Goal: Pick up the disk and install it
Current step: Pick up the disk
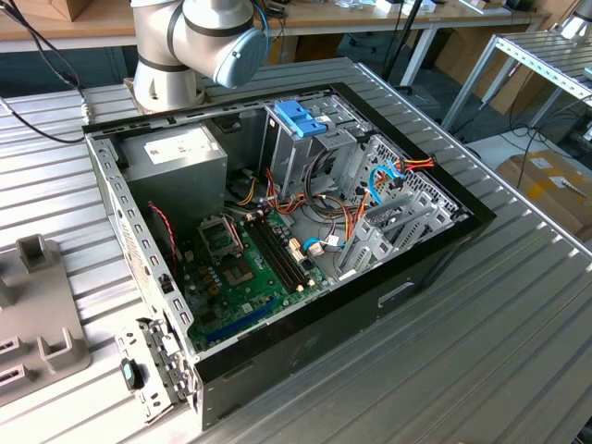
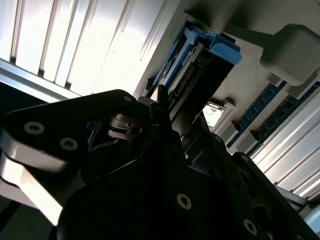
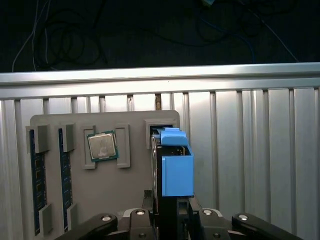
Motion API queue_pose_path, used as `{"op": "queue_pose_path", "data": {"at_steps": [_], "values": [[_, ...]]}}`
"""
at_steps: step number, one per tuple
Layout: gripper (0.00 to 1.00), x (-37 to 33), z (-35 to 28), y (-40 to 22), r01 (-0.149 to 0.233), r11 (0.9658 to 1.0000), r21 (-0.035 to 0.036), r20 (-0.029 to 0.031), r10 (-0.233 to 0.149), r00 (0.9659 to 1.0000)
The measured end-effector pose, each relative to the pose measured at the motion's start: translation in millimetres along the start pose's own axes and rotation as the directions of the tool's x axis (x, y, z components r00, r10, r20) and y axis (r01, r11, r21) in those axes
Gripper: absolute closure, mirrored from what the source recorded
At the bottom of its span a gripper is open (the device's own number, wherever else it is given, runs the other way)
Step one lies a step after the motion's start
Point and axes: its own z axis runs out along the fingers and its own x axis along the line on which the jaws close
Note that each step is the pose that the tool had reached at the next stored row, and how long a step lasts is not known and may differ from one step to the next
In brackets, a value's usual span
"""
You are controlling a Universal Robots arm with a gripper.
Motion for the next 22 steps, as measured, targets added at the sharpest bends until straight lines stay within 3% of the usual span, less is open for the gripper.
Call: {"op": "queue_pose_path", "data": {"at_steps": [15, 22], "values": [[0.65, -0.1, -1.1, 0.0, 0.001, 1.0, -0.0001, 0.0, -0.001, 1.0], [0.65, -0.3, -8.7, 0.0, 0.001, 1.0, 0.0, -0.0004, -0.001, 1.0]]}}
